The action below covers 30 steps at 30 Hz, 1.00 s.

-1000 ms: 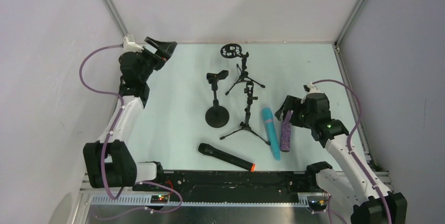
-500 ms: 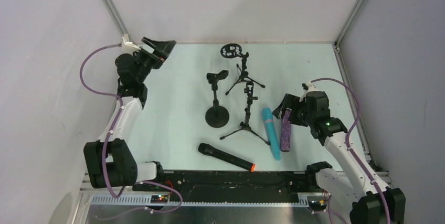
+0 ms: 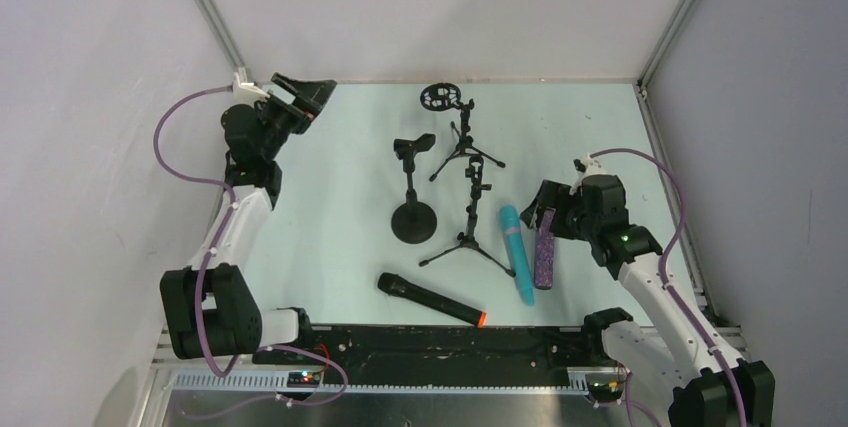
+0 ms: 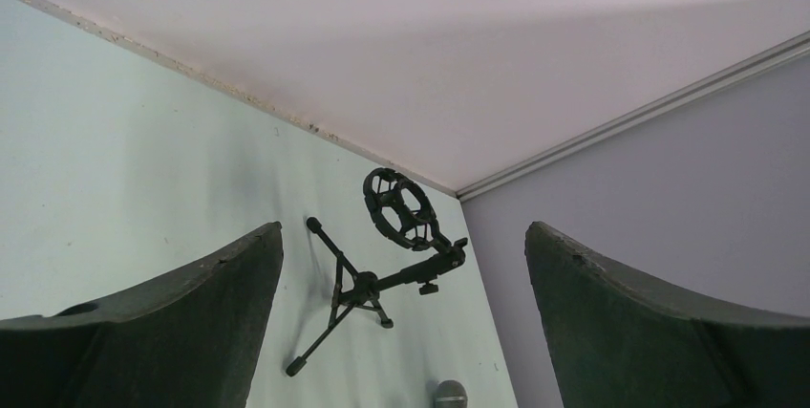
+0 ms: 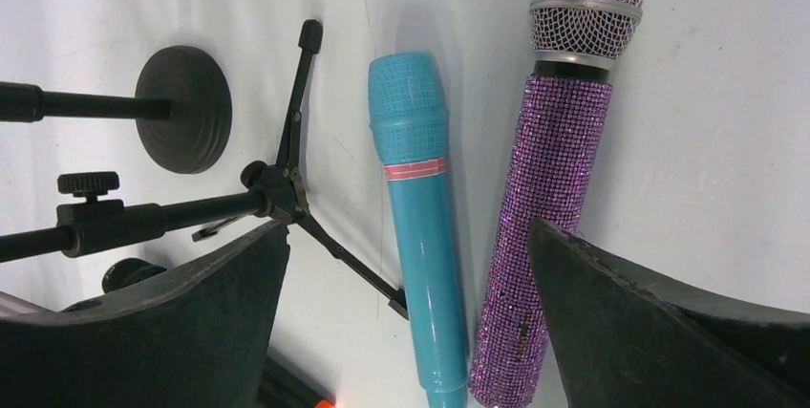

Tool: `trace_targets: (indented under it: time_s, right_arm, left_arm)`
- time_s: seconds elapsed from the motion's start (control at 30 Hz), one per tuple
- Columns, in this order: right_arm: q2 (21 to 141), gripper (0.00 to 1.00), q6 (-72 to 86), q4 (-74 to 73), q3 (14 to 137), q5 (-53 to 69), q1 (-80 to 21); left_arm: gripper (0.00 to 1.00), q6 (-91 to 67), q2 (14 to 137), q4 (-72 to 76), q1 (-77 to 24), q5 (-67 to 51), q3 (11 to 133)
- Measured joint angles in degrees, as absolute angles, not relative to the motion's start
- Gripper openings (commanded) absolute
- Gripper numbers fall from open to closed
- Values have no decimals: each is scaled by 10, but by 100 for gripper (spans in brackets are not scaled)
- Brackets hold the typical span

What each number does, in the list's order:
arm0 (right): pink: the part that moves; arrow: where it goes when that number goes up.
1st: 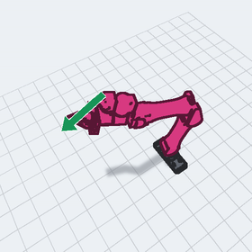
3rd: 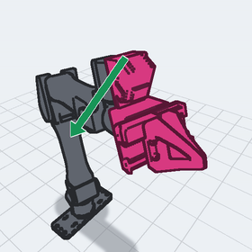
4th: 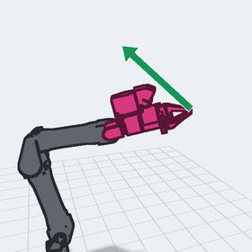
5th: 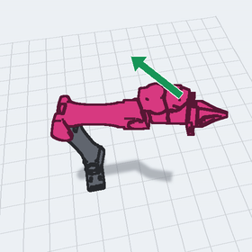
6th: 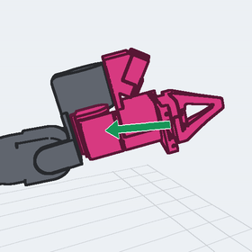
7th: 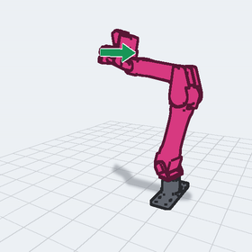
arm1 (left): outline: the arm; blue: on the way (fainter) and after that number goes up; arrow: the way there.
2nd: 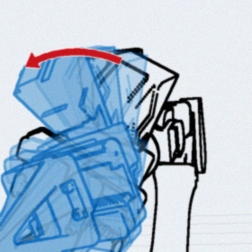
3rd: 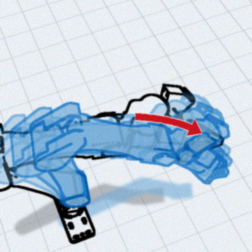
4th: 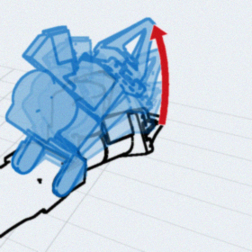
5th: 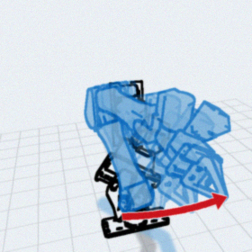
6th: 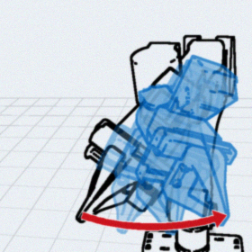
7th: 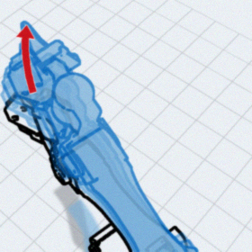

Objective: Attach the microphones to the stand

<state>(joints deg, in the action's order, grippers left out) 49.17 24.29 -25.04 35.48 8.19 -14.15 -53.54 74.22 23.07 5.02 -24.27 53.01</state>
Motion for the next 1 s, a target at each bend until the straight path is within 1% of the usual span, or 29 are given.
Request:
trace_targets:
  time_s: [0.33,0.73,1.0]
  right_arm:
    - [494,100,222,-250,355,96,-156]
    - [503,100,209,-250,355,108,-190]
    - [520,100,209,-257,361,108,-203]
  left_arm:
    - [100,-514,732,230,40,-242,530]
    - [100,-437,683,217,-15,-227,530]
    - [100,-424,683,210,-35,-227,530]
